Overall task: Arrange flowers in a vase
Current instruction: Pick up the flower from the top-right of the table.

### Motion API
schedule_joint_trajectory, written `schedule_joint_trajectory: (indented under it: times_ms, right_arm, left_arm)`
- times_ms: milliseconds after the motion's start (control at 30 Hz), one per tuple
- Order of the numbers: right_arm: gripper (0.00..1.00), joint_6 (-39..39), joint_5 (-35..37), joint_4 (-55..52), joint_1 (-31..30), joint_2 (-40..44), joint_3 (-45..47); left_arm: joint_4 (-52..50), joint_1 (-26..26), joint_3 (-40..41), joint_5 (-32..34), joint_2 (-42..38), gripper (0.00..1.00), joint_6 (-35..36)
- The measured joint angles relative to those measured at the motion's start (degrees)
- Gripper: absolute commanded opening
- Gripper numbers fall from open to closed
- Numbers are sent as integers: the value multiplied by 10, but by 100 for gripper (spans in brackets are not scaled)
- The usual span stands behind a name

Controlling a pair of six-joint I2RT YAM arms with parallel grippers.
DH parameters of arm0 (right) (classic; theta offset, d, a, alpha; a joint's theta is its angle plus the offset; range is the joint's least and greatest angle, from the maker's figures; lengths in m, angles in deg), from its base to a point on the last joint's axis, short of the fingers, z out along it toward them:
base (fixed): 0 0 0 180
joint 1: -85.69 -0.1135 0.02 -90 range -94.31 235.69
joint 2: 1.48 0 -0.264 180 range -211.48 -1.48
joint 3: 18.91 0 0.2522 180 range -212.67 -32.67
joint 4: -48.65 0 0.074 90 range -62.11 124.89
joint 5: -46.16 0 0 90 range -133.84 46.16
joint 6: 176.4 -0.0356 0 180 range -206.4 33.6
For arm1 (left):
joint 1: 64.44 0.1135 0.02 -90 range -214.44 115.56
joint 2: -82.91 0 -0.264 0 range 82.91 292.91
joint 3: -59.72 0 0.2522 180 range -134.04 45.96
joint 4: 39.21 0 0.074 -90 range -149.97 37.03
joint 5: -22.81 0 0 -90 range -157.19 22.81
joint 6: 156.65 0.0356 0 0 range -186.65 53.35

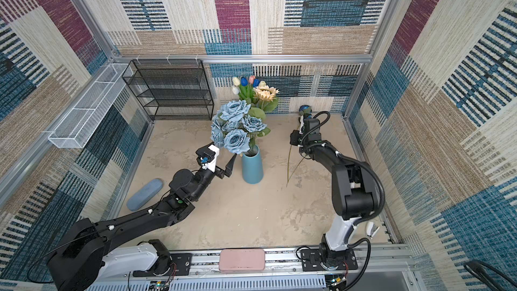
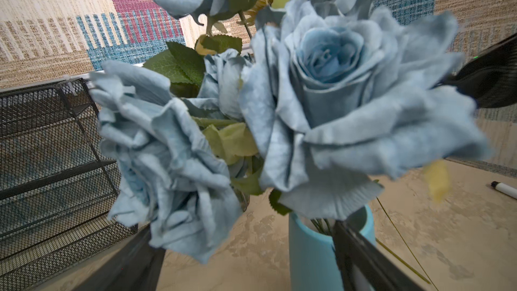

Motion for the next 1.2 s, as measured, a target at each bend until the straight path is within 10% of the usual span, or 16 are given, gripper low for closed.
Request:
schedule_joint_trajectory:
  times_ms: [633, 900, 1200]
  right_arm:
    - [52, -22, 82, -153, 30, -336, -403]
    - [11, -28, 92, -172, 31, -410, -517]
    - [0, -35, 63, -161, 30, -325, -401]
  left_arm:
    - [-2, 1, 3, 1, -6, 95, -2]
    - [-5, 0, 7, 0, -19, 95, -2]
    - [-5, 0, 11, 1, -24, 95, -2]
